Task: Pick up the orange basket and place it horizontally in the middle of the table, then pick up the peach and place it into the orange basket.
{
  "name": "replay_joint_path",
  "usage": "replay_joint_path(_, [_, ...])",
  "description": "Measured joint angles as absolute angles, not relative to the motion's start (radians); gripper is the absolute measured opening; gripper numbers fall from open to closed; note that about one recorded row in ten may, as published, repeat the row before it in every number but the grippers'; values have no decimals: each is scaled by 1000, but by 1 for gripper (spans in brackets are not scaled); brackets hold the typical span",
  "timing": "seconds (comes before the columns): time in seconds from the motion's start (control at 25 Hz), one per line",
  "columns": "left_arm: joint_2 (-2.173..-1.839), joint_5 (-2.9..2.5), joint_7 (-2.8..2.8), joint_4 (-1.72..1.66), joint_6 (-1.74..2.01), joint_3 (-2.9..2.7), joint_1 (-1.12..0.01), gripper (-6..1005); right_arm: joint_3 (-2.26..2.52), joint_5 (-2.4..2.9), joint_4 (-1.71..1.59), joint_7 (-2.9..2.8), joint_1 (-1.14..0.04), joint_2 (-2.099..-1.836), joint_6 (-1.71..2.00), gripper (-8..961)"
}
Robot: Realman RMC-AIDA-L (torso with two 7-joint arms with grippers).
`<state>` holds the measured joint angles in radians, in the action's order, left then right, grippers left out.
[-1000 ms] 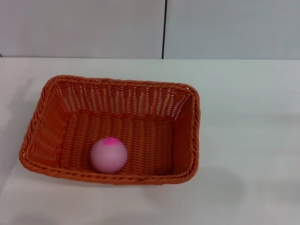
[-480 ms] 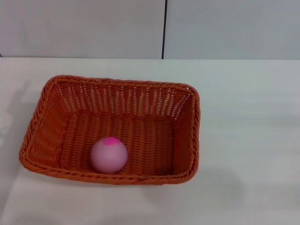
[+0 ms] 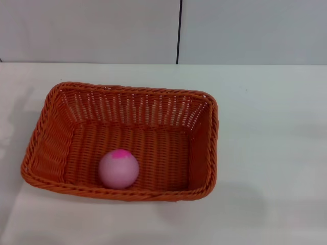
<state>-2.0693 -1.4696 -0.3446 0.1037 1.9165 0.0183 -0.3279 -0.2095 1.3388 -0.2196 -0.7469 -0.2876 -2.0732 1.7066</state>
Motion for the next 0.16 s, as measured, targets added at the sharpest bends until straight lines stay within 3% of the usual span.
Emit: replay_joint_path(0.16, [-2069,-1470,-345,104,1922,18,-328,691,-210,1339,-213,-747,-301,-2073,1698,698])
